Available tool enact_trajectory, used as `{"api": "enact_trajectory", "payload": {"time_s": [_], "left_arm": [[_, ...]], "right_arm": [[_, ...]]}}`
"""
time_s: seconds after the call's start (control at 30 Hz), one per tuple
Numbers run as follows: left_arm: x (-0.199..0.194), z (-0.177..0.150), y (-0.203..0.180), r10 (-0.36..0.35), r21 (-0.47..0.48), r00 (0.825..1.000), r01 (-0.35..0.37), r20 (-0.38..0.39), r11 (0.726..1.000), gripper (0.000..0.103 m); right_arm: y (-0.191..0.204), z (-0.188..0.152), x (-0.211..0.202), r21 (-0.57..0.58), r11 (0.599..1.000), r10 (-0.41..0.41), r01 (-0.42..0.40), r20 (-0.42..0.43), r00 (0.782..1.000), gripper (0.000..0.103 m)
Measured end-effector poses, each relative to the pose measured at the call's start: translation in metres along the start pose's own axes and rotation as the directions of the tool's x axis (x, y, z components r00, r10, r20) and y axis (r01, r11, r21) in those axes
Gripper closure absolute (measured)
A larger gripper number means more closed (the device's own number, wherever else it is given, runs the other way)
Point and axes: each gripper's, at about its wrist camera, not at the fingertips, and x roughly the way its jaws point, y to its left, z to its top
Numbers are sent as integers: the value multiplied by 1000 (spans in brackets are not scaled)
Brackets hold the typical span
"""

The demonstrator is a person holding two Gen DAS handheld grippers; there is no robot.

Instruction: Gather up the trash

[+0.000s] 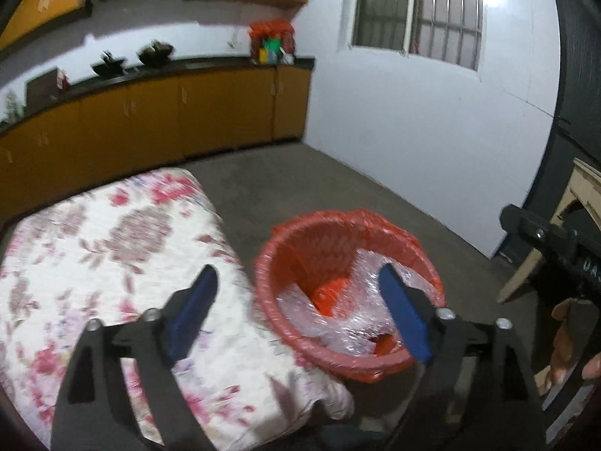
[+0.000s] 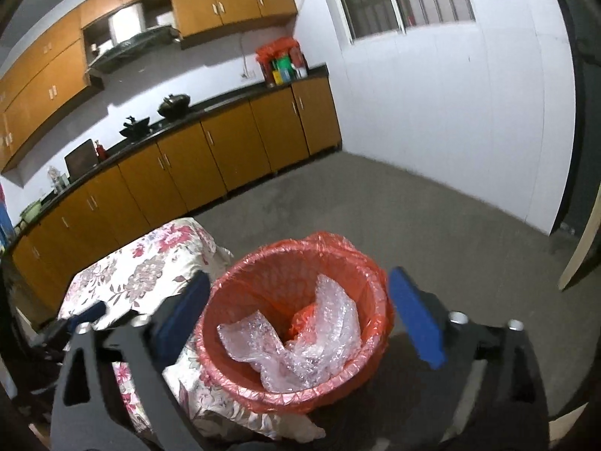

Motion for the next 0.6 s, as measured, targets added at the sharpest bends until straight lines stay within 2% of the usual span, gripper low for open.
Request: {"api": "enact_trajectory", "payload": {"time_s": [0.1, 0.2, 0.4, 0.6], "left_arm": [[-30, -5, 7, 72, -3, 996, -72, 52, 997, 4], [-55, -11, 14, 138, -16, 987, -137, 84, 990, 4], [-92, -27, 31, 230, -95, 967, -221, 106, 971, 4], [-119, -45, 38, 317, -108, 940, -304, 130, 946, 4]], "right_arm": [[15, -6, -20, -46, 998, -32, 35, 71, 997, 3], [23, -13, -35, -48, 998, -40, 45, 109, 993, 2], [50, -29, -54, -144, 984, -87, 102, 106, 991, 2], [71, -47, -66, -206, 975, -64, 84, 101, 993, 2]]}}
